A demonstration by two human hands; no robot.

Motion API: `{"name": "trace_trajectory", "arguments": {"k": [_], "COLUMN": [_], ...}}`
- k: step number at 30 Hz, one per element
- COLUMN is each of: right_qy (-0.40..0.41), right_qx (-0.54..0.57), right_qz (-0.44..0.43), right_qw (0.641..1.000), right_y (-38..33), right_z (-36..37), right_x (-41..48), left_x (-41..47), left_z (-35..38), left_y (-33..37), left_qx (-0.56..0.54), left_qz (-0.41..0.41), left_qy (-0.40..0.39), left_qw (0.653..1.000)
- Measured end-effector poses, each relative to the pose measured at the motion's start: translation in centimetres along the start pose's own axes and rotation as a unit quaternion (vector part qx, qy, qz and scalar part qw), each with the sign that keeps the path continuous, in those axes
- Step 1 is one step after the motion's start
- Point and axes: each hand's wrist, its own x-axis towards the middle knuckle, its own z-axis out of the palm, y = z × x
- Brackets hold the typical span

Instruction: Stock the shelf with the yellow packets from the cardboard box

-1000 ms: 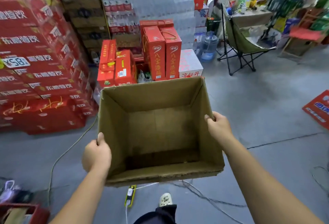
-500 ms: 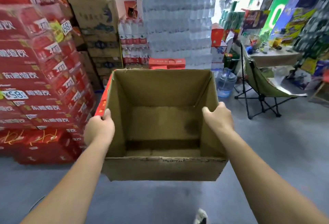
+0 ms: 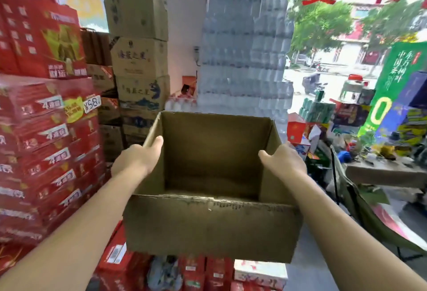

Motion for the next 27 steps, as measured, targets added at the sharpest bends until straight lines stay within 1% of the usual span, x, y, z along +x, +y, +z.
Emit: {"name": "trace_trajectory", "arguments": {"k": [6, 10, 15, 17, 19, 21, 24, 26, 27], "right_qy": [0.009, 0.012, -0.027, -0.041, -0.042, -0.033, -0.044, -0.040, -0.029], "right_qx": [0.011, 0.003, 0.010, -0.005, -0.023, -0.026, -0.017, -0.017, -0.013], "right_qz": [0.014, 0.046, 0.068, 0.077, 0.087, 0.085, 0.087, 0.075, 0.066], "right_qw": [1.000, 0.999, 0.997, 0.996, 0.995, 0.995, 0.995, 0.996, 0.997], "right_y": [-2.3, -3.2, -3.5, -3.3, -3.2, -3.4, -3.5, -3.6, -4.1], "right_z": [1.8, 4.2, 7.2, 8.3, 9.3, 9.6, 9.6, 9.5, 9.5], "right_x": [10.2, 15.6, 20.2, 20.7, 21.2, 21.6, 22.1, 22.4, 22.6], "left_x": [9.7, 15.6, 21.6, 22.9, 23.5, 23.9, 24.4, 24.5, 24.3], "left_z": [3.7, 6.9, 11.1, 12.9, 14.1, 14.6, 14.6, 14.4, 14.1], "left_y": [5.6, 8.2, 9.1, 8.7, 8.3, 8.2, 8.5, 9.3, 10.2], "left_qx": [0.018, 0.035, 0.056, 0.074, 0.092, 0.103, 0.103, 0.102, 0.076], "left_qz": [0.029, 0.028, 0.034, 0.033, 0.037, 0.039, 0.038, 0.064, 0.079], "left_qy": [0.010, -0.008, -0.028, -0.034, -0.025, -0.013, -0.004, 0.012, 0.025], "left_qw": [0.999, 0.999, 0.997, 0.996, 0.995, 0.994, 0.994, 0.993, 0.994]}}
